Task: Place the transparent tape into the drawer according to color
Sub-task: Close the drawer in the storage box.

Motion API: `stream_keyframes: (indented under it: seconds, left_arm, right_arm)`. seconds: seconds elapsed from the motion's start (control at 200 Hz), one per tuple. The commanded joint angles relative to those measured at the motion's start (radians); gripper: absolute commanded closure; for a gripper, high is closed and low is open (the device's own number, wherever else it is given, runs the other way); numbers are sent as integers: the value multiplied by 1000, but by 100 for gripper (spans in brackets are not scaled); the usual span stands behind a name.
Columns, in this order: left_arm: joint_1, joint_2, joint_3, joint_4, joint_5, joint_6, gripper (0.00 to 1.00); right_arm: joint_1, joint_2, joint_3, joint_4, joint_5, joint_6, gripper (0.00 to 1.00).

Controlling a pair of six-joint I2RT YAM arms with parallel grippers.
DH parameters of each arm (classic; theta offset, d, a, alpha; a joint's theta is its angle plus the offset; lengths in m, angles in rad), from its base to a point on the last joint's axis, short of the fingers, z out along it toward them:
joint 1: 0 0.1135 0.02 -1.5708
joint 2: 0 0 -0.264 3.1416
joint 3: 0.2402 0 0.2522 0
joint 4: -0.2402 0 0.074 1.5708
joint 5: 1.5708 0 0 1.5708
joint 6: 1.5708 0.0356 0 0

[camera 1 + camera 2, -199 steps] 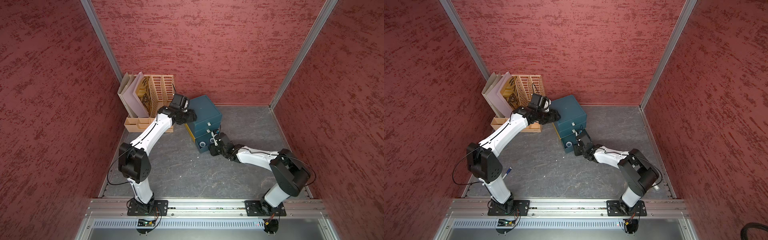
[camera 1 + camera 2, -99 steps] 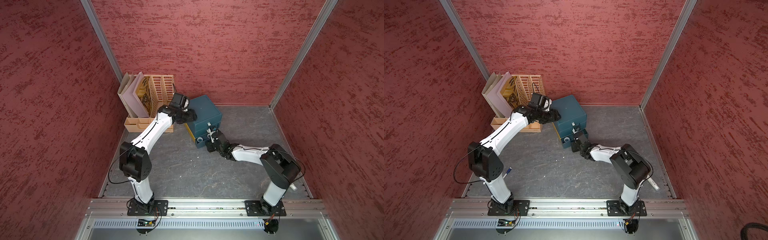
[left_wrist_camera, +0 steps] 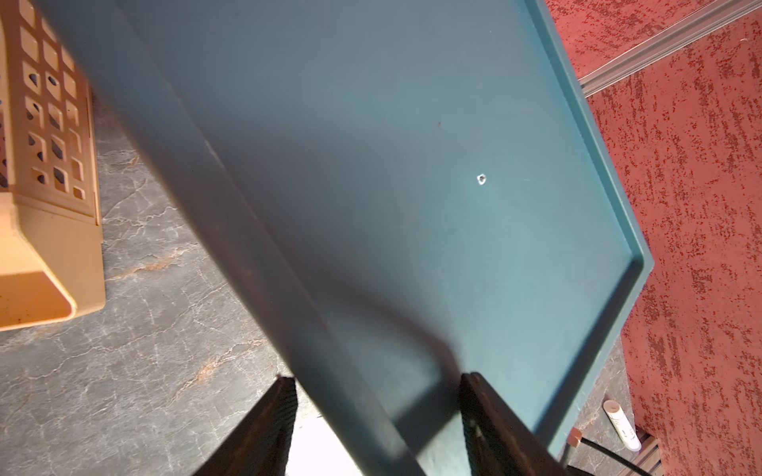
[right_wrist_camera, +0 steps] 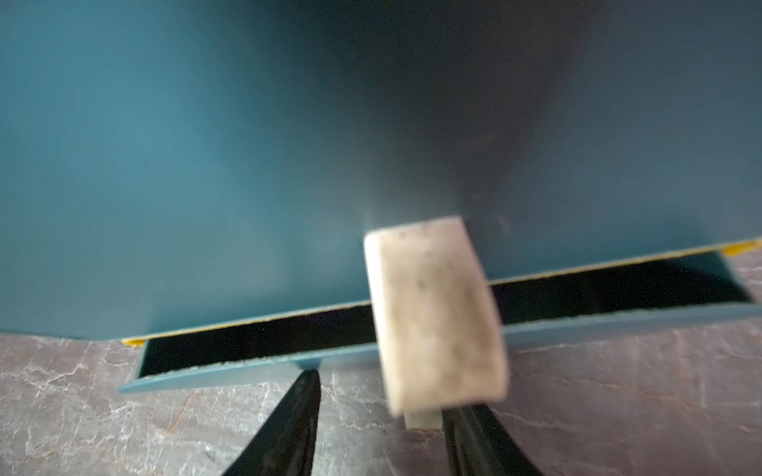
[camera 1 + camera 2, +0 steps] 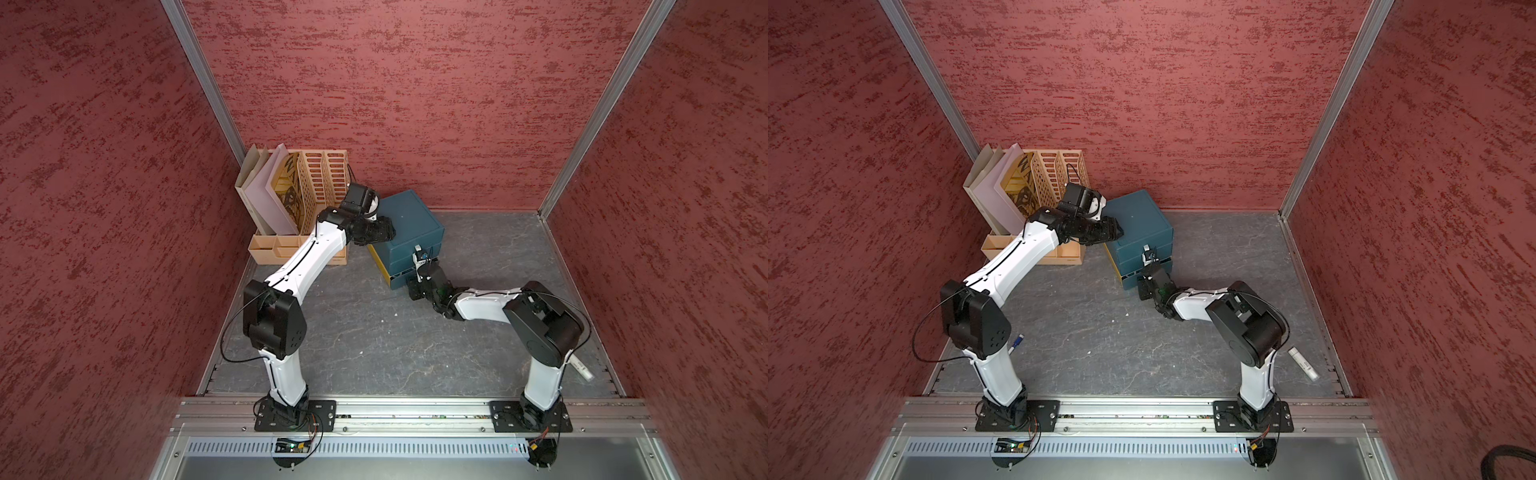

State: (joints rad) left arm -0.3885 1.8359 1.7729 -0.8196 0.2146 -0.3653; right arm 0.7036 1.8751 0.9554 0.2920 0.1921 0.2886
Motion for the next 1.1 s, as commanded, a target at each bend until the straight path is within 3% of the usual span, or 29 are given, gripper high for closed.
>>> stream_keyframes:
  seconds: [0.0,0.356,0.892,0.997,1.097]
  left_arm:
    - [5,54,-4,-79,-11,29,34]
    - [5,60,-13,-80,9,38,35]
    - [4,58,-29,-72,27,48,35]
    - [5,33,-49,-44,18,44,26]
    - [4,-1,-65,-9,3,39,10]
  right_arm:
    - [14,28,45,74,22,6,49]
    - [29,70,52,131,50,32,49]
    - [47,93,7,230,116,86,40]
    - [48,37,-33,200,108,106,37]
    - [51,-34,-76,151,97,128,32]
